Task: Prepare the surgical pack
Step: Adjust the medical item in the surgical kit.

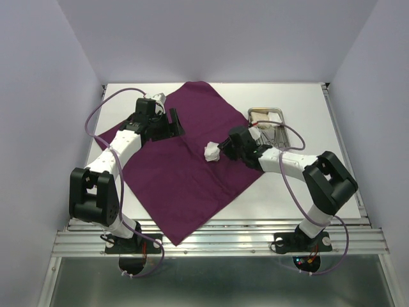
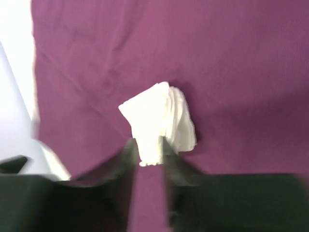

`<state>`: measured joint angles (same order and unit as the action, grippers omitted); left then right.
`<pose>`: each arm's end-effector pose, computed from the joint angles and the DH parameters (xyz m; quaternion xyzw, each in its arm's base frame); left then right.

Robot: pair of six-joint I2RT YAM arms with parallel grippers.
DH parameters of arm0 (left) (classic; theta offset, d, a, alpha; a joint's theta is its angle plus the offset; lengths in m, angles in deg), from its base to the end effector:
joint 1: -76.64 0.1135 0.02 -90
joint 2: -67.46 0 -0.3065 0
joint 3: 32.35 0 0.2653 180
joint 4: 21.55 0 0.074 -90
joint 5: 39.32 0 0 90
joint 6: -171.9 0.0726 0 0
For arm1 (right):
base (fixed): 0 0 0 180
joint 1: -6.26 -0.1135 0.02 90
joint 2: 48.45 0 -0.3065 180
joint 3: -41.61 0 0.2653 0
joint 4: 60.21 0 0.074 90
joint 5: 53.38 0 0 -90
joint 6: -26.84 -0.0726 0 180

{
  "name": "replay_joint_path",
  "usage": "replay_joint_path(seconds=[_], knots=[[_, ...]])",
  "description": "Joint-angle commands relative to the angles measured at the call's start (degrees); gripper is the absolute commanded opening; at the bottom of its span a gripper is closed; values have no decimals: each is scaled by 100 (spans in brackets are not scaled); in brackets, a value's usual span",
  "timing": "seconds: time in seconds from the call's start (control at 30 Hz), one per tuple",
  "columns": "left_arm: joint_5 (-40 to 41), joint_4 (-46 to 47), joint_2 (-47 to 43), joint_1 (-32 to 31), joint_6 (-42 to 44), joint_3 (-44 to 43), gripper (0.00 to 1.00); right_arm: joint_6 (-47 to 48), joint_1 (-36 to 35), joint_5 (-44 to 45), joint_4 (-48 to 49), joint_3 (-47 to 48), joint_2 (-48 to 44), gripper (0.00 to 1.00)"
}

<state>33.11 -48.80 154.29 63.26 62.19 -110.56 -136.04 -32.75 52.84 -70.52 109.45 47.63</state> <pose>0.3660 -0.1096 0.2959 0.0208 0.8825 -0.2584 0.3923 0.3225 0.2351 0.2032 0.3184 0.8354 0.2848 0.3459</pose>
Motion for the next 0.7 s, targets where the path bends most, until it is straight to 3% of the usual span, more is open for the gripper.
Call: replay_joint_path(seconds=[0.0, 0.13, 0.43, 0.5, 0.67], knots=[[-28, 108, -96, 12, 81, -86, 86, 1557, -116, -75, -328, 780, 210, 22], [-63, 134, -87, 12, 55, -69, 86, 2057, -177, -374, -462, 1037, 535, 6], [-467, 407, 168, -357, -209, -77, 83, 2340, -230, -646, -584, 1282, 746, 5], [-677, 573, 282, -401, -305, -121, 76, 2279, -230, -726, -575, 1222, 790, 5], [-1231, 1065, 642, -621, -692, -200, 31, 2155, -230, -656, -426, 949, 694, 5]])
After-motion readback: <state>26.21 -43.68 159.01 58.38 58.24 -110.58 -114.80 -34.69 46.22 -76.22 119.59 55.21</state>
